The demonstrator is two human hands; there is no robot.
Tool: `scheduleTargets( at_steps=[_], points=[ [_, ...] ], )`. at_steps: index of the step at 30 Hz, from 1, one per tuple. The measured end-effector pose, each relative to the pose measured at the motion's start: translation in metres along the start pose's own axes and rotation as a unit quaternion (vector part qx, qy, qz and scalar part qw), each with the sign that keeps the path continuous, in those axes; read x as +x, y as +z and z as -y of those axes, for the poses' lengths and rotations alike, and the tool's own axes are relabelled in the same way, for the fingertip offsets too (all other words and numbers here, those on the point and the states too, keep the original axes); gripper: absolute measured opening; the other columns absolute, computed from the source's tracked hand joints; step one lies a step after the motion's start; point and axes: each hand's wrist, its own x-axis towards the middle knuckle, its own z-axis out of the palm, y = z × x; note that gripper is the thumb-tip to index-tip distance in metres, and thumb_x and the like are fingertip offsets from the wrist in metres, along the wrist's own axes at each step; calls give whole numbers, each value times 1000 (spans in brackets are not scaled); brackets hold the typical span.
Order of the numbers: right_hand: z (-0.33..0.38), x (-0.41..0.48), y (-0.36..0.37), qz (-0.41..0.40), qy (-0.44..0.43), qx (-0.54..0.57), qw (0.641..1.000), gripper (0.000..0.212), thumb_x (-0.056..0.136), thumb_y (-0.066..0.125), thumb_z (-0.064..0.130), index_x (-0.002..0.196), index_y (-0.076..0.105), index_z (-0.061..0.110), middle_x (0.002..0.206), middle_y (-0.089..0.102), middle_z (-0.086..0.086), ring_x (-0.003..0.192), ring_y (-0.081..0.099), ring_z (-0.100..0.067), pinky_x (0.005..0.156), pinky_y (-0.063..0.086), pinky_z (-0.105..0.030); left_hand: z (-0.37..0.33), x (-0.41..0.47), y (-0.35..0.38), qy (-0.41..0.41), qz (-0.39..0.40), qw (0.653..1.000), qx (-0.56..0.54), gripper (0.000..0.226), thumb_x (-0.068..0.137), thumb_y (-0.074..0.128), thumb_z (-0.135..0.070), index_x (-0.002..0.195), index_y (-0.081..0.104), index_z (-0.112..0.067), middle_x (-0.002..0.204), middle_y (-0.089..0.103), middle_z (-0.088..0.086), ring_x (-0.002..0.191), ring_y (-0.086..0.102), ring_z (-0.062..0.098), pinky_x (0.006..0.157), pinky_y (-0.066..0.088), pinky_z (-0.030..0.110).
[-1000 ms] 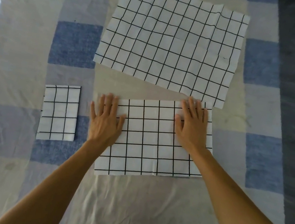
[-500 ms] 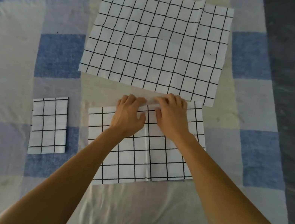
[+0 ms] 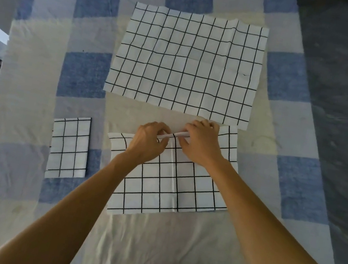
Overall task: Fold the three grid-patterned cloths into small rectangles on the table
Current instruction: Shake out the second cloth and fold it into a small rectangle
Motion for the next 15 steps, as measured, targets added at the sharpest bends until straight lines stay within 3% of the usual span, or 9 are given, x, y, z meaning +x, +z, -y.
scheduleTargets(
  at_steps=[5, 10, 15],
  points=[
    [22, -9, -20, -29, -23, 29, 999, 23, 93, 52, 43, 98, 65, 24, 103, 65, 4, 112, 50, -20, 111, 12, -47, -9, -29, -31, -11, 14, 1000, -4, 11, 90, 58, -22, 86, 68, -19, 76, 63, -7, 73, 57, 11, 67, 42, 23],
    [43, -26, -35, -179, -34, 47, 982, 28, 87, 62, 26, 113, 62, 19, 121, 57, -3, 128, 40, -24, 114, 16, -50, -27, -54, -57, 2, -1, 1000, -14, 23, 92, 56, -23, 69, 56, -29, 64, 56, -11, 62, 50, 3, 60, 37, 19],
    [64, -53, -54, -267, -45, 84, 959, 35, 88, 60, 17, 123, 55, 13, 139, 46, -10, 138, 30, -28, 115, 20, -48, -59, -79, -77, 8, -55, 997, -58, 13, 92, 53, -19, 84, 64, -19, 75, 61, -7, 70, 53, 7, 64, 38, 15]
  ],
)
